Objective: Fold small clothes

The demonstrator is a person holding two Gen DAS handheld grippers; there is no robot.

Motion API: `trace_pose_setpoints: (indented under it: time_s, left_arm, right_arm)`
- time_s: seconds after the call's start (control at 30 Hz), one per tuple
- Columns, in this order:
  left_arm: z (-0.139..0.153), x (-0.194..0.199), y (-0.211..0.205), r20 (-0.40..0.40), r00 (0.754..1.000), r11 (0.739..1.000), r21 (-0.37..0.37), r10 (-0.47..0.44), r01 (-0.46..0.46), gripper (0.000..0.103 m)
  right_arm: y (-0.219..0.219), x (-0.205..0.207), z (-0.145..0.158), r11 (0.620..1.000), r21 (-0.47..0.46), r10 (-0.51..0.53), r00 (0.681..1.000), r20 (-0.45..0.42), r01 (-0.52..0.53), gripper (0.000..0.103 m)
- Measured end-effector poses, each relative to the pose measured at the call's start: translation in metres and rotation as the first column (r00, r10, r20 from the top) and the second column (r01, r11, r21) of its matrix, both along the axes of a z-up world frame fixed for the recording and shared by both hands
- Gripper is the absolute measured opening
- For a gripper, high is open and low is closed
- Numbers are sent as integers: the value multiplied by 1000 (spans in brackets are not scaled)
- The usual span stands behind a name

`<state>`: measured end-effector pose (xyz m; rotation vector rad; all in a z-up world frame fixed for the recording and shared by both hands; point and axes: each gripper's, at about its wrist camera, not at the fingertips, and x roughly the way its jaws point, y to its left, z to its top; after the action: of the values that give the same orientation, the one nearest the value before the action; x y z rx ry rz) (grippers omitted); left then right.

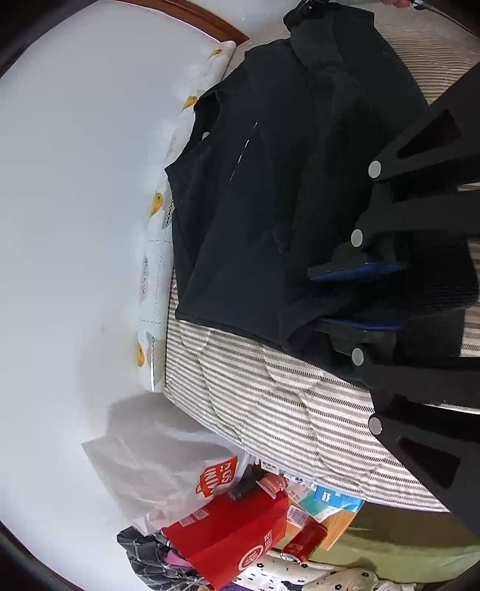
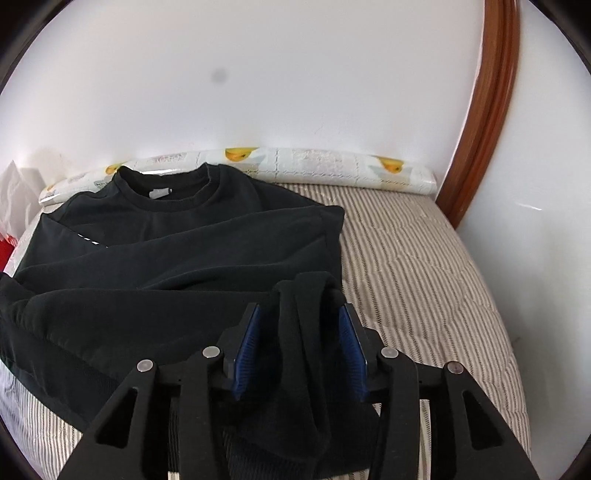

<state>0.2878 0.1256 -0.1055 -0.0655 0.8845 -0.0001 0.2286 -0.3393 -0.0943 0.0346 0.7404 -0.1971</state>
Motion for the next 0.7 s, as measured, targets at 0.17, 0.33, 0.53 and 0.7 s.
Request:
trace_pose_setpoints:
  time_s: [0.17, 0.33, 0.53, 0.7]
  left_arm:
    - [8, -18, 8, 28, 1000, 1000, -22, -1, 2, 53]
    - [10, -43, 24, 33, 999, 1000, -18, 2, -1, 53]
    - [-8, -70, 48, 2, 1000, 997, -75, 2, -2, 53]
    - [-27, -82, 54, -30, 999, 992, -123, -27, 23, 53]
  right_arm:
    - [-12, -26, 10, 999, 24, -31, 999, 29, 31, 44]
    - [-35, -57, 9, 995, 12, -95, 995, 31, 94, 46]
    - [-65, -90, -12, 985, 140, -101, 995, -20, 103, 46]
    - [-63, -99, -32, 968, 250, -30, 999, -24, 35, 46]
